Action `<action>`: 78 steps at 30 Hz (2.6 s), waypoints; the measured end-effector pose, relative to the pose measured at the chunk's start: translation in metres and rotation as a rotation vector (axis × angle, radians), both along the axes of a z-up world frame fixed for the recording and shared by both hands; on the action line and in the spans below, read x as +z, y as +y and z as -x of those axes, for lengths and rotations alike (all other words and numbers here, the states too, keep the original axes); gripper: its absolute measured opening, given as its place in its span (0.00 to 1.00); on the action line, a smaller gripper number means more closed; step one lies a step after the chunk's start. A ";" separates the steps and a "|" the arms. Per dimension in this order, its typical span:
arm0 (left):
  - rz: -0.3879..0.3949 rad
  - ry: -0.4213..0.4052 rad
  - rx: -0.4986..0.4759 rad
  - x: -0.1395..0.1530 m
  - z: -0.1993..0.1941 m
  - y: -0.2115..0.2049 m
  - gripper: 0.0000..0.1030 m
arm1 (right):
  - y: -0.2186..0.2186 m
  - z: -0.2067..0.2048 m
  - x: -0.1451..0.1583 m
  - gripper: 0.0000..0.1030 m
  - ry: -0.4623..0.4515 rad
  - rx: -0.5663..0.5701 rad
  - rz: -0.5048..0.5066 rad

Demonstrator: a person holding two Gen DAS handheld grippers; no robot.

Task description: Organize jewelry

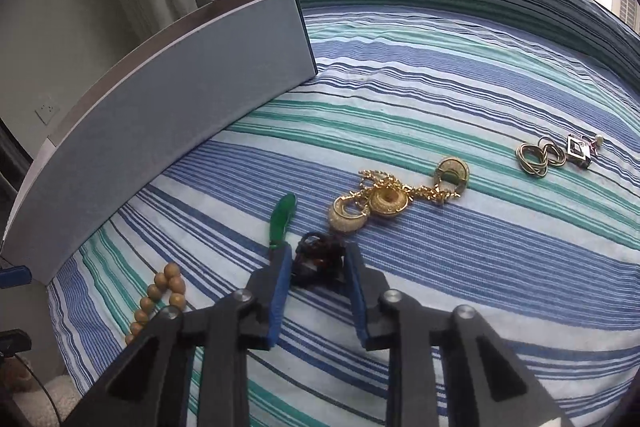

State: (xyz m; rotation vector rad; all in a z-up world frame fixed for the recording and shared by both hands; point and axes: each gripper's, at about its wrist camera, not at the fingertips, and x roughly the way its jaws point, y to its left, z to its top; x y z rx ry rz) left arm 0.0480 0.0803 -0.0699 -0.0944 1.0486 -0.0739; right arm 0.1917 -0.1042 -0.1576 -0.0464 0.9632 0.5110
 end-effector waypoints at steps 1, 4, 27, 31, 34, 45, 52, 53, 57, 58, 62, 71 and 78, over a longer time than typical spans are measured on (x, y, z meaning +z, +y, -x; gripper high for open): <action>-0.001 0.006 0.001 -0.002 0.000 0.000 0.81 | 0.000 0.001 0.001 0.10 0.005 -0.004 -0.011; -0.004 0.017 -0.012 -0.007 -0.002 -0.003 0.81 | -0.012 0.016 0.014 0.10 0.000 -0.026 -0.051; -0.093 0.024 -0.309 -0.057 -0.061 -0.107 0.29 | -0.109 0.170 0.047 0.34 0.025 -0.259 -0.085; -0.058 0.024 -0.277 -0.053 -0.059 -0.100 0.11 | -0.116 0.168 0.054 0.34 0.007 -0.272 -0.101; -0.013 0.016 -0.251 -0.045 -0.056 -0.094 0.11 | -0.128 0.161 0.050 0.35 0.030 -0.319 -0.083; 0.127 -0.038 -0.231 0.001 -0.049 -0.078 0.11 | -0.092 0.143 0.011 0.48 0.066 -0.178 0.014; 0.178 -0.050 -0.191 0.025 -0.041 -0.060 0.11 | -0.069 0.134 0.007 0.09 0.041 -0.091 0.071; 0.185 -0.058 -0.182 0.032 -0.040 -0.056 0.11 | -0.070 0.136 0.013 0.09 0.039 -0.092 0.053; 0.209 -0.107 -0.147 0.067 -0.034 -0.034 0.11 | -0.068 0.141 0.056 0.09 -0.008 -0.067 -0.018; 0.213 -0.124 -0.136 0.078 -0.033 -0.028 0.11 | -0.066 0.142 0.069 0.09 -0.023 -0.058 -0.035; 0.214 -0.197 -0.065 0.125 -0.027 0.012 0.11 | -0.047 0.135 0.124 0.09 -0.097 0.002 -0.092; 0.074 -0.272 0.159 0.183 -0.029 0.118 0.11 | 0.063 0.096 0.226 0.09 -0.226 0.245 -0.216; 0.029 -0.169 0.310 0.145 -0.048 0.188 0.11 | 0.190 0.061 0.217 0.09 -0.153 0.401 -0.205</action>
